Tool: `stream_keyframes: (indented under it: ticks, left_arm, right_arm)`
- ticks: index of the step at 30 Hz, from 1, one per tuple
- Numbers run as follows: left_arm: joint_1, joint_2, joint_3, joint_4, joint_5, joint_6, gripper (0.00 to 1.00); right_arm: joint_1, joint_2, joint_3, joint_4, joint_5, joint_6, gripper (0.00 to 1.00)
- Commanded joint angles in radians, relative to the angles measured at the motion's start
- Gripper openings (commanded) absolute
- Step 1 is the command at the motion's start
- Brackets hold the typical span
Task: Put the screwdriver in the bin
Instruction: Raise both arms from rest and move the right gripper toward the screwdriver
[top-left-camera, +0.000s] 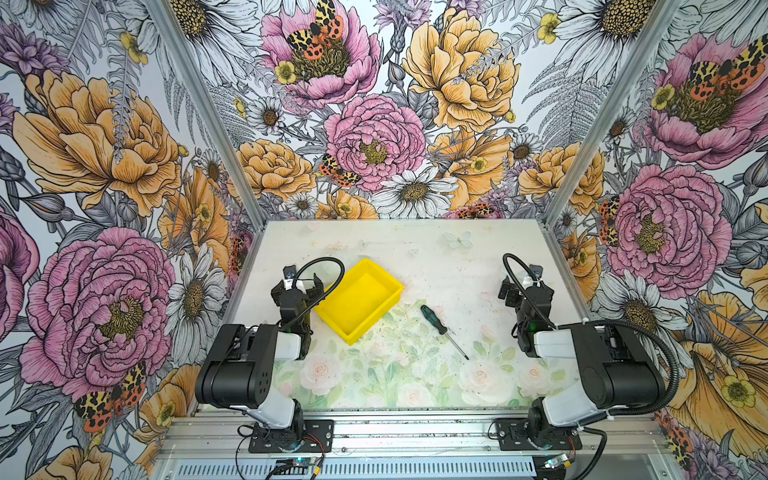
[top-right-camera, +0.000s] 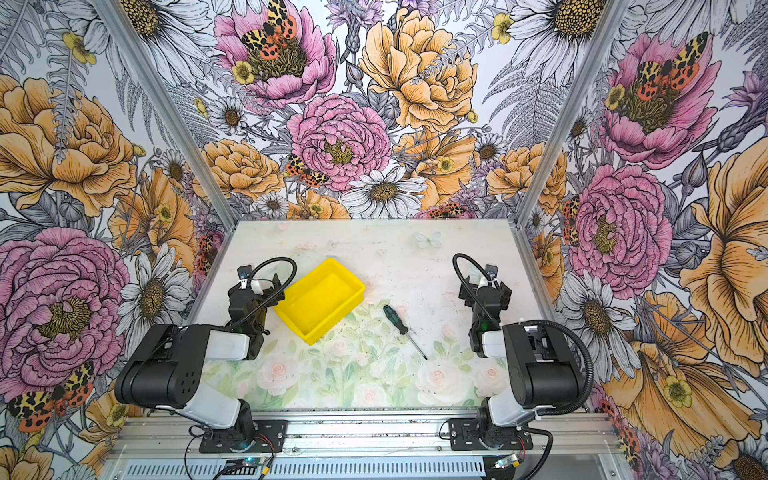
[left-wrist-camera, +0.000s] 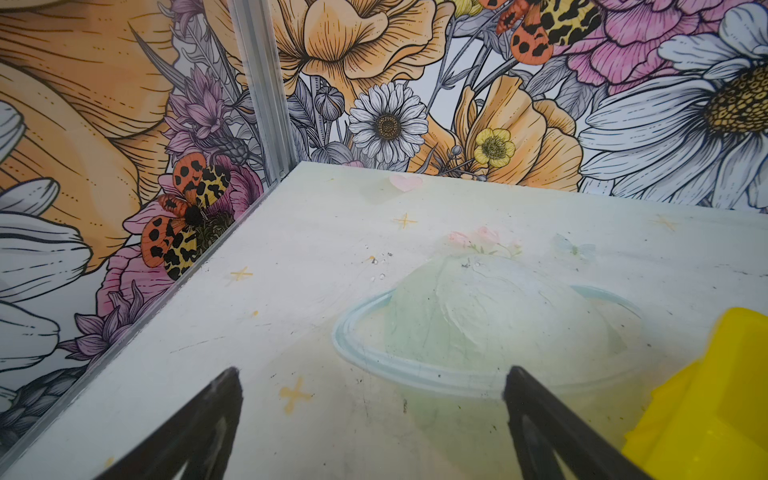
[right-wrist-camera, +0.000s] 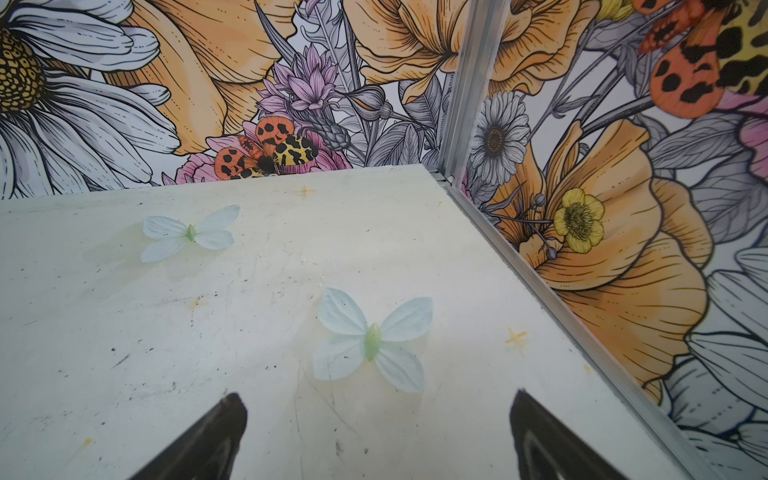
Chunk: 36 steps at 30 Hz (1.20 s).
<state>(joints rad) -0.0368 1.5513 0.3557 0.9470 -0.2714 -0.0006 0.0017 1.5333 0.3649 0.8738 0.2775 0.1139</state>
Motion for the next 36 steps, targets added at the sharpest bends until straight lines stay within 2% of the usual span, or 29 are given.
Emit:
stream_keyframes:
  ticks: [1,21,25,27,29,32,36]
  left_arm:
    - [0.010,0.000,0.009,0.018,-0.008,-0.009,0.99]
    - [0.009,-0.001,0.009,0.018,-0.008,-0.010,0.99]
    - [0.009,-0.004,0.008,0.019,-0.021,-0.011,0.99]
    - [0.011,-0.028,0.012,-0.011,-0.041,-0.024,0.99]
    - [0.012,-0.053,0.008,-0.022,-0.015,-0.016,0.99]
    - [0.014,-0.144,0.034,-0.160,-0.040,-0.023,0.99]
    - [0.017,-0.280,0.053,-0.331,-0.024,-0.050,0.99]
  right_arm:
    - [0.005,0.002,0.005,0.037,0.015,0.005,1.00]
    - [0.006,-0.004,0.003,0.039,0.012,0.003,1.00]
    - [0.006,-0.033,0.013,-0.009,0.008,0.007,1.00]
    - [0.006,-0.037,0.001,0.007,0.002,0.001,1.00]
    - [0.006,-0.054,0.000,0.001,-0.003,-0.005,1.00]
    - [0.011,-0.132,0.039,-0.131,0.028,0.002,0.99]
    - [0.015,-0.227,0.082,-0.285,0.013,-0.003,0.99]
